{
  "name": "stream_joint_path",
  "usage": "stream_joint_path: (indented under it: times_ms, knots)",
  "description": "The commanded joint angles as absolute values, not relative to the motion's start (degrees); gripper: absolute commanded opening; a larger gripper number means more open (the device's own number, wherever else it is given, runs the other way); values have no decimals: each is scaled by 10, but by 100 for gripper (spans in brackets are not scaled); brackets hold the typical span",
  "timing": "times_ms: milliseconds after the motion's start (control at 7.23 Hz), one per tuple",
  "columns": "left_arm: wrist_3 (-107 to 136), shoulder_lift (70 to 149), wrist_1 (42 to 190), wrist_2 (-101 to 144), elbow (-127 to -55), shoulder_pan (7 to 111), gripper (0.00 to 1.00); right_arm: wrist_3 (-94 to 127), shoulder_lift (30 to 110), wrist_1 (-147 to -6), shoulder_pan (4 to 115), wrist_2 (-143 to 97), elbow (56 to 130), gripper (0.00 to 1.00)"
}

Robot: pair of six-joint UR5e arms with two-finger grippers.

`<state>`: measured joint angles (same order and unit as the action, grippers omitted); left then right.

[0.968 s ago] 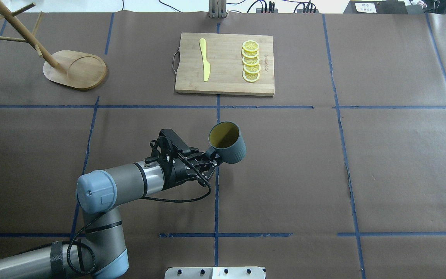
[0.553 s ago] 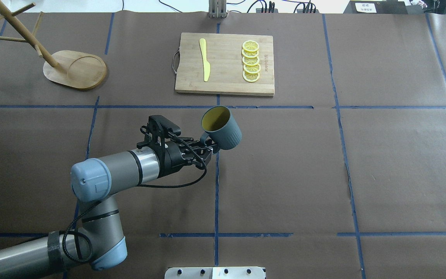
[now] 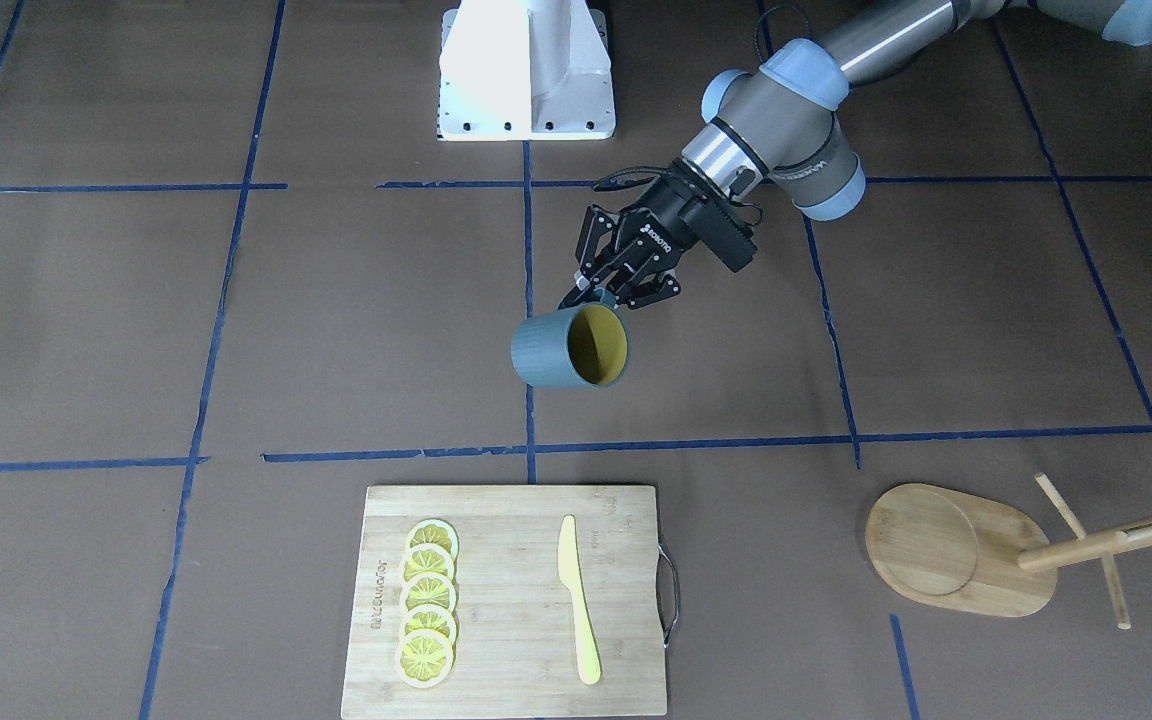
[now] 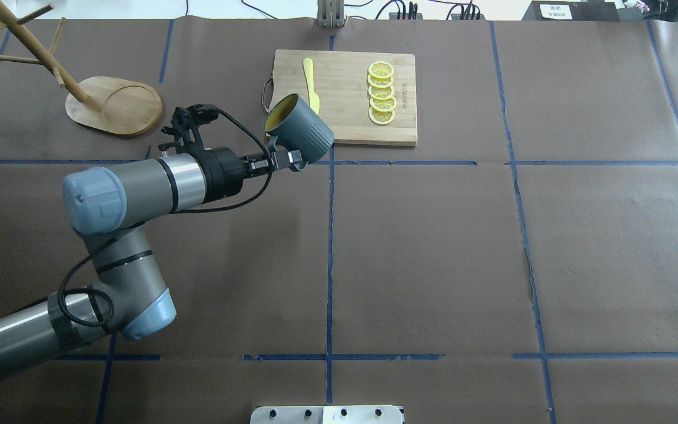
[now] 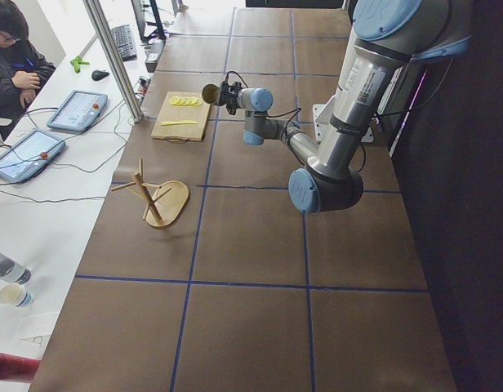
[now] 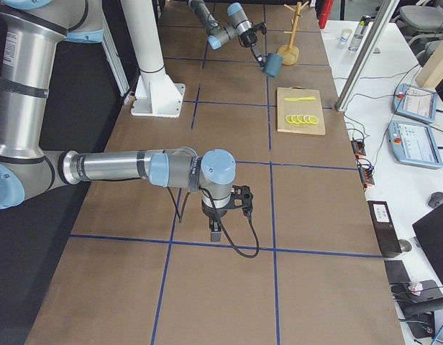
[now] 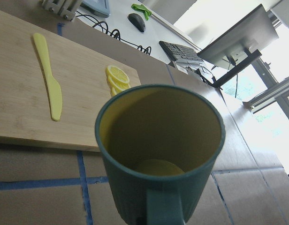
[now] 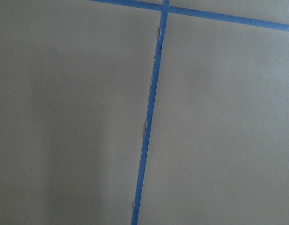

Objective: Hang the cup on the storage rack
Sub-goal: 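Carry the mug with the left gripper toward the wooden rack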

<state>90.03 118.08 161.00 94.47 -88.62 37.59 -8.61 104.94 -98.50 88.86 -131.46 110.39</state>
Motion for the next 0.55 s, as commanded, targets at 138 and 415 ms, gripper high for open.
stream_joint_path:
  times_ms: [138, 415]
  knots:
    - [1118, 1183, 1609, 1003, -866, 487, 2, -84, 1049, -966, 889, -1313, 1098, 100]
    - [1241, 1185, 1611, 1028, -847, 535, 1, -84, 1049, -966, 889, -1313, 1097, 100]
